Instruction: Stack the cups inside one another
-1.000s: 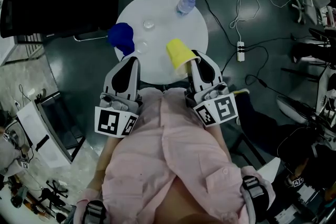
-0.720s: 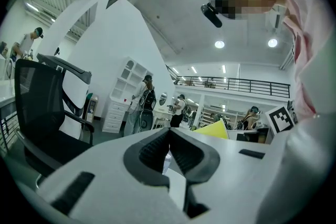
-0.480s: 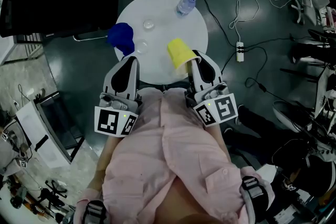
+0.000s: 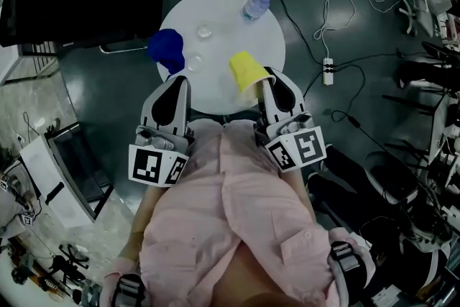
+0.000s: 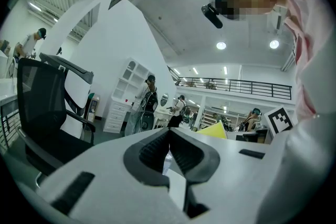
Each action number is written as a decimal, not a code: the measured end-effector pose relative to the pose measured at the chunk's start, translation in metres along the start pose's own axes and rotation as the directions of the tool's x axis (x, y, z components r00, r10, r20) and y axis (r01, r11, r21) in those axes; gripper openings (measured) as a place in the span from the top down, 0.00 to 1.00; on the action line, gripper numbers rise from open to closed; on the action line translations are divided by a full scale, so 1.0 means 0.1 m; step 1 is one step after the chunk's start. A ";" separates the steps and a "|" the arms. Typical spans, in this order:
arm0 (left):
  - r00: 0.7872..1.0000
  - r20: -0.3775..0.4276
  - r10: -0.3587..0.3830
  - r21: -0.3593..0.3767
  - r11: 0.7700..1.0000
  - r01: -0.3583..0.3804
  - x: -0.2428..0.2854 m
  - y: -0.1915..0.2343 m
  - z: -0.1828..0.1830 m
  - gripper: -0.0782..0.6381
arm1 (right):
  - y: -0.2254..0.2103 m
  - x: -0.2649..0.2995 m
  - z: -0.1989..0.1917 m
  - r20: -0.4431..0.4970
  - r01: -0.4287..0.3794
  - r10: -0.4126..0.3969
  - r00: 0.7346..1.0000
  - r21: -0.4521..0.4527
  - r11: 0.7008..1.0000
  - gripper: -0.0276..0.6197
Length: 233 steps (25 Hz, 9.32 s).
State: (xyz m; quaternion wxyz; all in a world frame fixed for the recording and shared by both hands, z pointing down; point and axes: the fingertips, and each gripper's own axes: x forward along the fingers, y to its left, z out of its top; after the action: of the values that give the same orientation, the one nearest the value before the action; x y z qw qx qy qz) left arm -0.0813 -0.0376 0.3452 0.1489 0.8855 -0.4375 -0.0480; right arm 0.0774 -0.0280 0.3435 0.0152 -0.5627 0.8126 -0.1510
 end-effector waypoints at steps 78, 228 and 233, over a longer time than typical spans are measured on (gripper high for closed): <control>0.974 0.034 0.223 -0.064 0.973 -0.221 -0.61 0.32 0.03 0.87 | 0.21 1.31 -1.65 -0.500 -0.267 0.181 0.847 -0.106 0.958 0.91; 0.996 -0.019 0.082 -0.023 0.996 -0.083 -0.03 -0.62 -0.23 0.87 | -0.20 0.58 -0.74 -0.223 -0.226 0.208 0.952 -0.058 0.973 0.90; 0.994 -0.029 0.107 0.003 0.994 -0.107 -0.04 -0.76 -0.31 0.87 | -0.27 0.43 -0.66 -0.199 -0.241 0.229 0.953 -0.036 0.970 0.90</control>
State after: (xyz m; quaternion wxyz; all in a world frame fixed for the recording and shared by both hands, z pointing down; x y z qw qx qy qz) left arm -0.0192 0.0159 0.3514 0.1570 0.8614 -0.4823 -0.0267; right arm 0.0729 -0.0614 0.4193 -0.0629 -0.4448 0.8756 -0.1775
